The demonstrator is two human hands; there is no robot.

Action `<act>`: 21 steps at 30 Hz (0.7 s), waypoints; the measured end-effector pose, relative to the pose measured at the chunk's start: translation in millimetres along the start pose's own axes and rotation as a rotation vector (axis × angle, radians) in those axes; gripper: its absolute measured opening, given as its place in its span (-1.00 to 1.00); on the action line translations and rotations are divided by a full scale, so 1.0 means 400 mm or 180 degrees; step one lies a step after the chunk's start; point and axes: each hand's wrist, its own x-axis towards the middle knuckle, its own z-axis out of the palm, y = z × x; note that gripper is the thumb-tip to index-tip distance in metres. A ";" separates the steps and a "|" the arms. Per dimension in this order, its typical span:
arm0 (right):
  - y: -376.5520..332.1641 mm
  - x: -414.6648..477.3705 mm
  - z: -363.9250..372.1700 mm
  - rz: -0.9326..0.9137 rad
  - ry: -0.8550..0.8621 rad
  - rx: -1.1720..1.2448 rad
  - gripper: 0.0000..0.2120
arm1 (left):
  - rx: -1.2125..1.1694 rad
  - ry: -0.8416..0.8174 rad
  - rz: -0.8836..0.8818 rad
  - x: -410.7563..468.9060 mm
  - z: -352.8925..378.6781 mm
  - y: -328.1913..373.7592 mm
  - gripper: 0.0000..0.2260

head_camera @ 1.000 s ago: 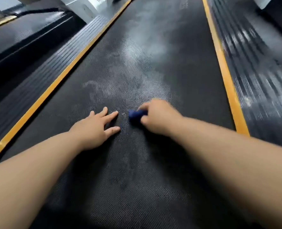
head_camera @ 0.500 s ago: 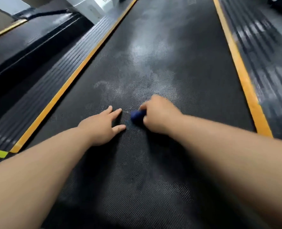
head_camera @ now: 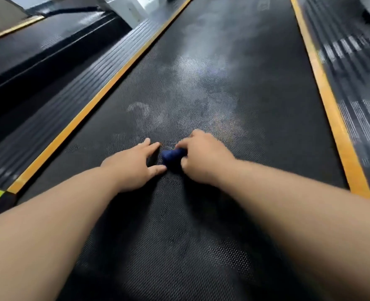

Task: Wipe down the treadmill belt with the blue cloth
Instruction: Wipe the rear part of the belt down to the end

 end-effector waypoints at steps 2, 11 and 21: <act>0.054 0.067 -0.036 0.0464 0.0068 -0.0221 -0.68 | -0.0064 -0.0073 -0.0006 0.004 -0.001 -0.001 -0.34; 0.002 0.049 -0.010 0.0344 0.0156 -0.0326 -0.71 | -0.0071 -0.0030 0.0084 0.014 -0.015 -0.020 -0.33; 0.041 0.075 -0.051 0.0536 0.0007 -0.0429 -0.70 | -0.0268 -0.0157 -0.0563 0.000 -0.040 -0.110 -0.10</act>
